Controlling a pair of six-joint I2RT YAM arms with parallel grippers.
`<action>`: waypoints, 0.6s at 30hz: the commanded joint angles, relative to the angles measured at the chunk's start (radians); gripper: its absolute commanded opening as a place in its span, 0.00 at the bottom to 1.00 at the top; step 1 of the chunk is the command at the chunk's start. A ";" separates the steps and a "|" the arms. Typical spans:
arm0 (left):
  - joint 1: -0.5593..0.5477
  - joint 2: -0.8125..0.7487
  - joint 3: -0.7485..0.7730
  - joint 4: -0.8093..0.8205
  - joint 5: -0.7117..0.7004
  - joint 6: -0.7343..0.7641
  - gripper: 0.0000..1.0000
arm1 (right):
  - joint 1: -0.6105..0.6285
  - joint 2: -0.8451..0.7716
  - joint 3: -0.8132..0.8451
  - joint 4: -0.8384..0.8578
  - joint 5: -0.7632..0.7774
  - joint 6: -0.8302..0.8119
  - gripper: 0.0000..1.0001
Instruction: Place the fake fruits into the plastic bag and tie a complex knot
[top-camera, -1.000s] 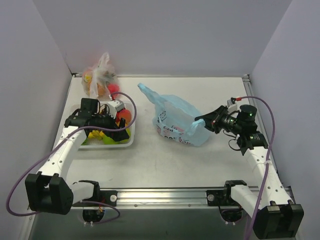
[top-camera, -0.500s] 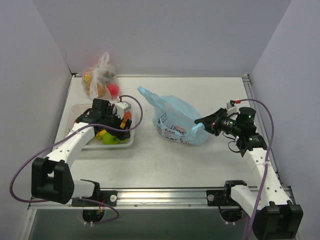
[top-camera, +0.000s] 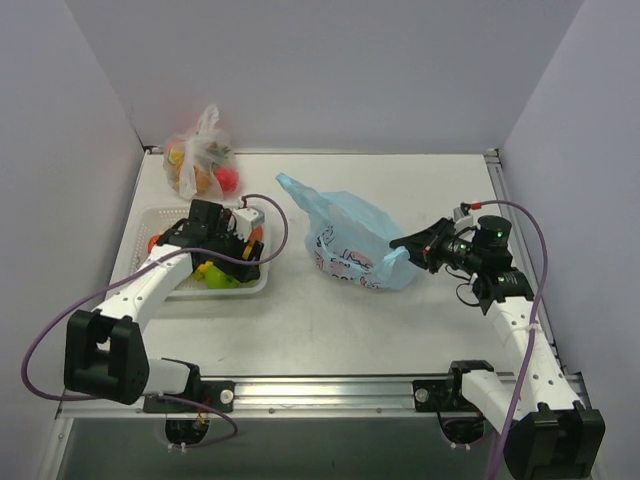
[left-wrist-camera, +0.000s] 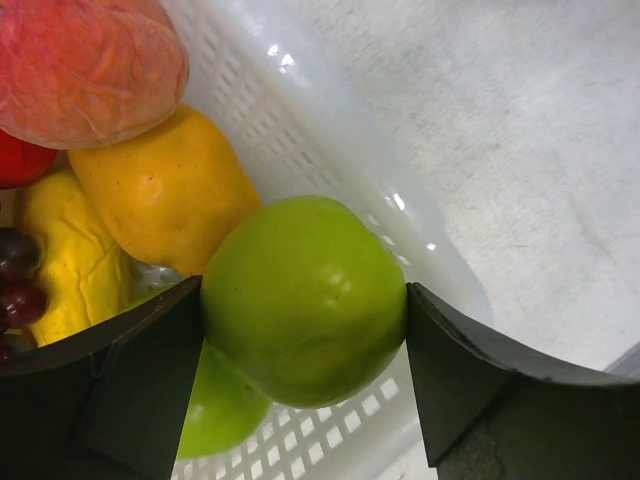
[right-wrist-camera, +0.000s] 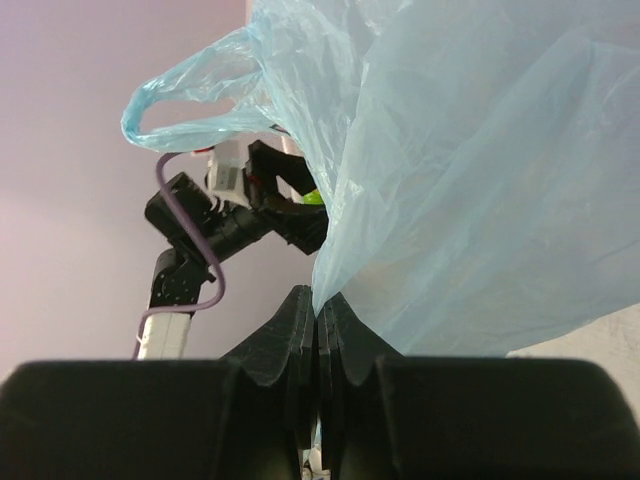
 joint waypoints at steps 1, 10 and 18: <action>0.005 -0.144 0.079 -0.047 0.157 -0.013 0.56 | -0.006 -0.021 -0.025 0.052 -0.027 0.056 0.00; -0.065 -0.233 0.282 -0.107 0.541 -0.060 0.45 | -0.004 -0.025 -0.077 0.136 -0.031 0.165 0.00; -0.396 -0.118 0.393 0.227 0.307 -0.219 0.49 | 0.005 -0.016 -0.063 0.152 -0.039 0.207 0.00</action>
